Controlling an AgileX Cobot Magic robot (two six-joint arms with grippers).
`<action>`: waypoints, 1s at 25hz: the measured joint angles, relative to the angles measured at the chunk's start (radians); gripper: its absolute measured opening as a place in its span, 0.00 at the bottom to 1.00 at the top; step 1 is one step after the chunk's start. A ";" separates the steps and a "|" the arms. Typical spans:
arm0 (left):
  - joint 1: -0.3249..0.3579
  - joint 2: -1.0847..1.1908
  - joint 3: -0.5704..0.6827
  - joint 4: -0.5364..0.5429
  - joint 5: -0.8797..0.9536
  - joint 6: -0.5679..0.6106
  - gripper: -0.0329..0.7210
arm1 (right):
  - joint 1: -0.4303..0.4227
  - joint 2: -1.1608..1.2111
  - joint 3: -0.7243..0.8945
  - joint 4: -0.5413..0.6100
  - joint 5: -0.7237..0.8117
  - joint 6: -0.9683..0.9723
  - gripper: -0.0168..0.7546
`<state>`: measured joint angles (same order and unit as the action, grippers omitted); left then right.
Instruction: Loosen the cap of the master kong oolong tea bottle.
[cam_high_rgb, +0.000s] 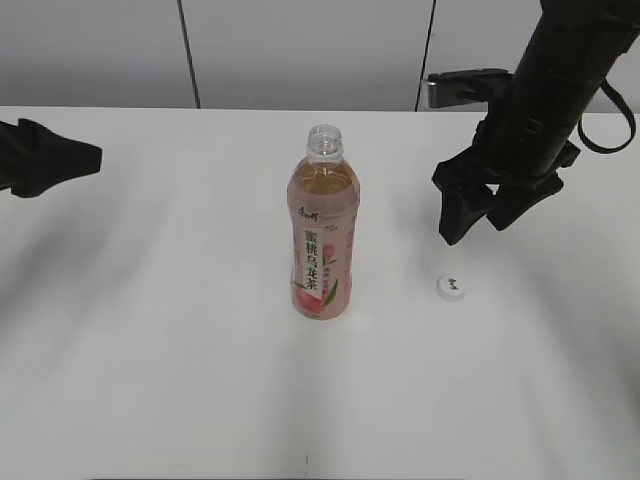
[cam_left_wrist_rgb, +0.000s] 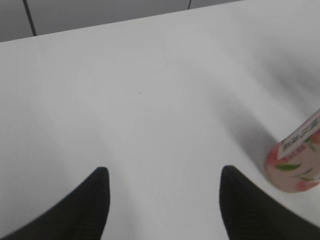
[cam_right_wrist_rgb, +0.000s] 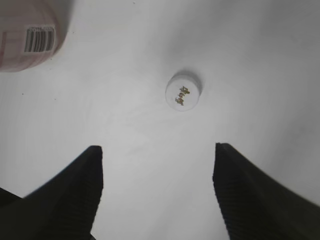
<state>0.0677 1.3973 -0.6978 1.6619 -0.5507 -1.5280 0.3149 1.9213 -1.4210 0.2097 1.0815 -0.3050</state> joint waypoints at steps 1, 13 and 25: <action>0.000 0.010 0.000 0.014 0.011 0.044 0.60 | 0.000 0.000 0.000 0.000 -0.005 0.000 0.69; 0.000 0.063 0.000 0.042 0.182 0.735 0.56 | 0.000 0.000 0.000 0.000 -0.047 0.000 0.69; 0.001 0.051 0.025 -0.912 0.793 0.735 0.54 | 0.000 0.000 0.000 0.000 -0.105 -0.003 0.69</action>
<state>0.0688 1.4485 -0.6730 0.7497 0.2419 -0.7929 0.3149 1.9213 -1.4210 0.2097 0.9766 -0.3079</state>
